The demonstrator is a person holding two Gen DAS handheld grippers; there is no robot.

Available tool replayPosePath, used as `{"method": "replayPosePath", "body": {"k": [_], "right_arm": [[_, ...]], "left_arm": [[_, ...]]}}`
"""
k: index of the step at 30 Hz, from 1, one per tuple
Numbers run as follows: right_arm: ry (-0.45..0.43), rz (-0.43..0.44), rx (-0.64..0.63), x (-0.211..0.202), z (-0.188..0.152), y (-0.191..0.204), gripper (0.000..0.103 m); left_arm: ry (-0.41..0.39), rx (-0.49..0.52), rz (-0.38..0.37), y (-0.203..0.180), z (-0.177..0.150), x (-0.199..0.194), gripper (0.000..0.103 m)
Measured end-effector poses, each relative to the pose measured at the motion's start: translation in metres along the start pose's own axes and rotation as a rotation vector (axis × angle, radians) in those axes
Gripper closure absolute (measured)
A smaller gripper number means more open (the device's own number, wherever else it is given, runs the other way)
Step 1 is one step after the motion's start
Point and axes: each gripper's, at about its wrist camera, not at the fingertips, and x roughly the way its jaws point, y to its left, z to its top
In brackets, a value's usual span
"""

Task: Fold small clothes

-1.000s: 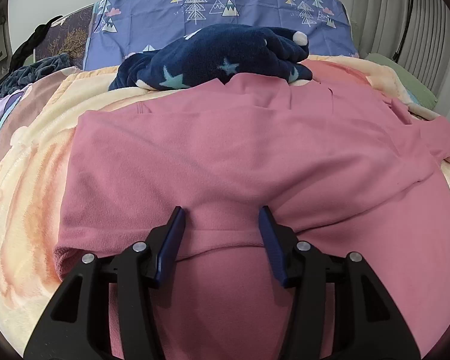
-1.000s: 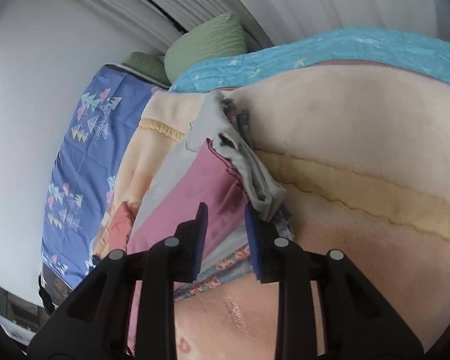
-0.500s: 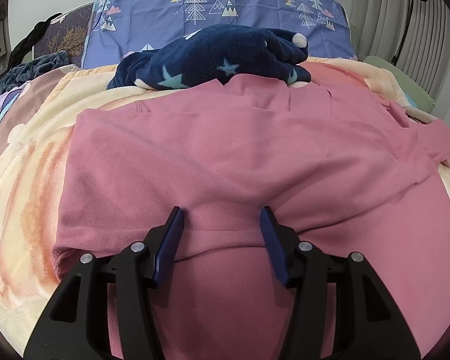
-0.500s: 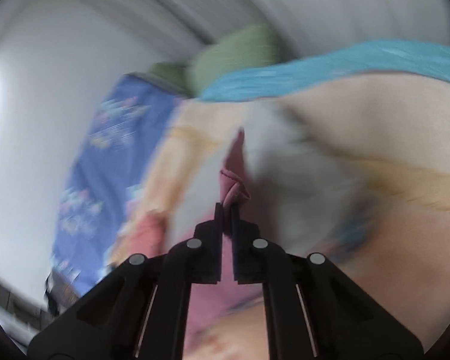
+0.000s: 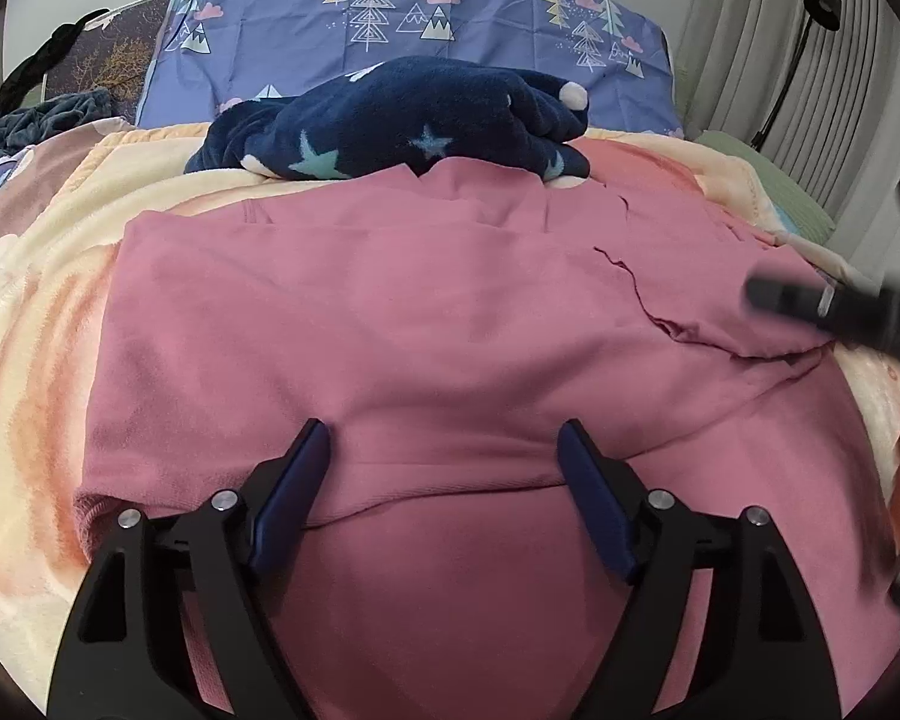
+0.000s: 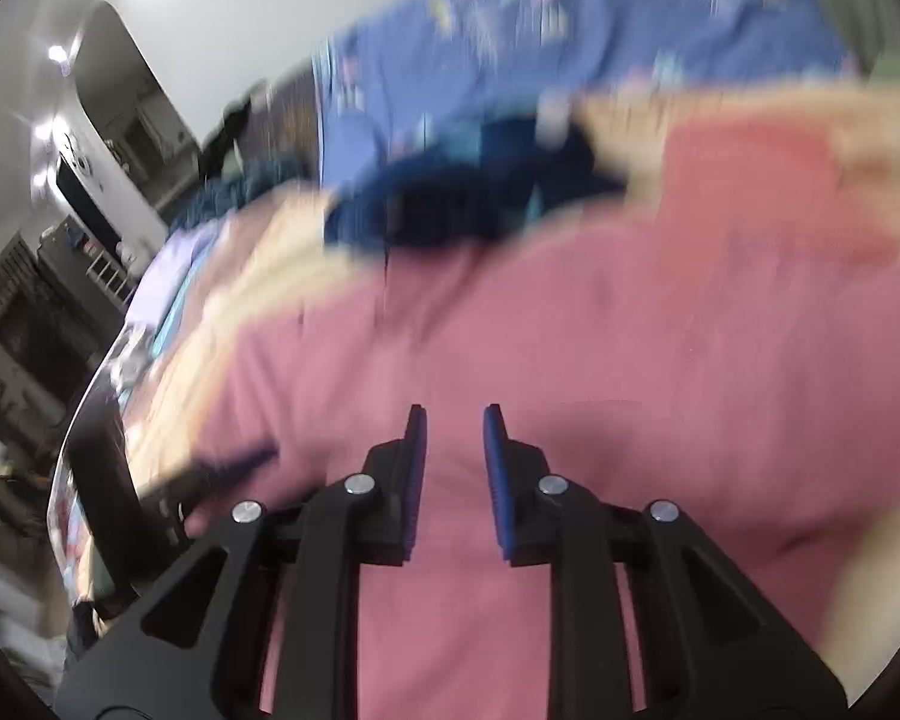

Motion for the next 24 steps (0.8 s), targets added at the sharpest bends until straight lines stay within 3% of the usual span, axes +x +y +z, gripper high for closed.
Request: {"method": "replayPosePath", "body": {"k": [2,6,10,11,15,17,19,20,21,22,24], "right_arm": [[0.024,0.031,0.029,0.004,-0.013,-0.005,0.08],[-0.055,0.016,0.071,-0.017,-0.022,-0.031,0.075],[-0.146,-0.073,0.087,-0.032,-0.033,-0.054,0.073],[-0.138,-0.061,0.115,-0.03,-0.037,-0.063,0.075],[-0.145,-0.023,0.135,-0.029,-0.037,-0.069,0.074],[-0.154,-0.034,0.102,-0.028,-0.038,-0.063,0.074],[-0.164,-0.008,0.068,-0.027,-0.039,-0.058,0.072],[-0.163,0.016,0.044,-0.027,-0.039,-0.054,0.072],[-0.159,0.027,0.028,-0.027,-0.039,-0.053,0.07],[-0.153,0.027,0.02,-0.027,-0.04,-0.053,0.067],[-0.126,0.005,0.027,-0.021,-0.04,-0.053,0.064]], "left_arm": [[0.0,-0.008,-0.033,0.002,0.0,-0.001,0.019],[-0.012,-0.041,-0.091,0.002,0.002,-0.009,0.019],[-0.025,-0.131,-0.354,-0.011,0.02,-0.022,0.026],[-0.019,-0.117,-0.378,-0.02,0.026,-0.021,0.026],[0.064,-0.022,-0.327,-0.059,0.05,0.012,0.026],[0.13,-0.034,-0.294,-0.069,0.058,0.039,0.026],[0.134,-0.058,-0.288,-0.074,0.063,0.053,0.029],[0.127,-0.057,-0.293,-0.076,0.065,0.055,0.049],[0.129,-0.046,-0.31,-0.081,0.068,0.056,0.09],[0.147,-0.038,-0.332,-0.087,0.071,0.059,0.101],[0.125,-0.031,-0.338,-0.092,0.081,0.051,0.101]]}}
